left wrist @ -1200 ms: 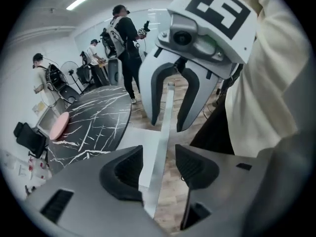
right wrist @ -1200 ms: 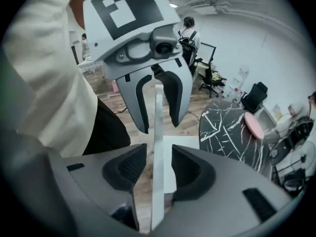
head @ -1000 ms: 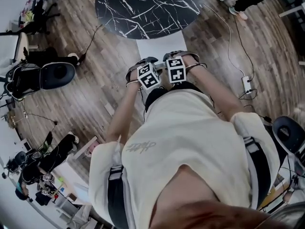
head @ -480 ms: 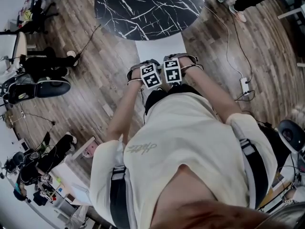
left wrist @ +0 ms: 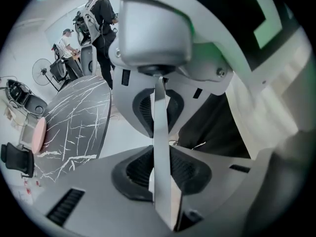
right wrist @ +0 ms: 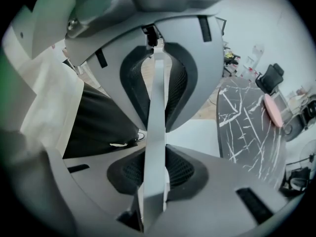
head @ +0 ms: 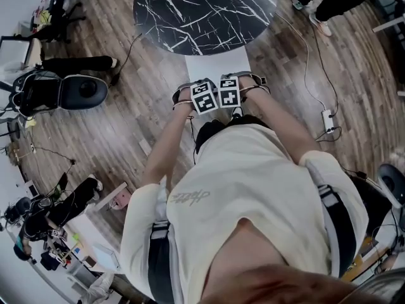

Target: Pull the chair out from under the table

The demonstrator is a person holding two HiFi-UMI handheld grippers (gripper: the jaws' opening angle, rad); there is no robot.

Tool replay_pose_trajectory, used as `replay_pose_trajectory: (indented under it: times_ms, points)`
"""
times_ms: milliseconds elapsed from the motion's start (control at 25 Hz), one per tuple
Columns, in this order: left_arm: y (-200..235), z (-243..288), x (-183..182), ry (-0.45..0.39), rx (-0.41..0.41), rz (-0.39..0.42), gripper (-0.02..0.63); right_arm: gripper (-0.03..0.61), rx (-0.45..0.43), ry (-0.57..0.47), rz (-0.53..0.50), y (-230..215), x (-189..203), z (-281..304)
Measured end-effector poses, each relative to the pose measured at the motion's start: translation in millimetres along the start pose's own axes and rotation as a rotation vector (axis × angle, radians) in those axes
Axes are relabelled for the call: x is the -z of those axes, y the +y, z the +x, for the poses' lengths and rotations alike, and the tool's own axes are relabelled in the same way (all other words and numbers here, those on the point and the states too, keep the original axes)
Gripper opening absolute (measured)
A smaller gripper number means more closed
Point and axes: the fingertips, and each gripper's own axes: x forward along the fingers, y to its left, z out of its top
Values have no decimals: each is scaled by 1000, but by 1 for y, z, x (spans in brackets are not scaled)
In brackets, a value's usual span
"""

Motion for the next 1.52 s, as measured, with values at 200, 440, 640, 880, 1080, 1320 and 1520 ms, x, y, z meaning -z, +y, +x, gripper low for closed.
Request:
replay_pose_trajectory:
  times_ms: [200,440,640,880,1080,1320,1520]
  points:
    - [0,1,2,-5,2,-17,91,84,2,-6,-3,0,-2,1]
    - [2,1,2,7,14,-19,89,84,-12,-8,18,-1,-1,1]
    - [0,0,2,9,25,-31,91,84,-24,-2,6,1,-2,0]
    - [-11,-1,1,17,41,-36,91,86,-49,13,-1,13,0,-3]
    - [-29,0,1,7,51,-33,91,88,-70,13,5,30,-1,-2]
    - [-58,-1,0,-4,75,-36,91,87,-74,33,13,59,0,-4]
    - [-88,-1,-1,-14,87,-41,91,87,-76,38,37,90,-1,-3]
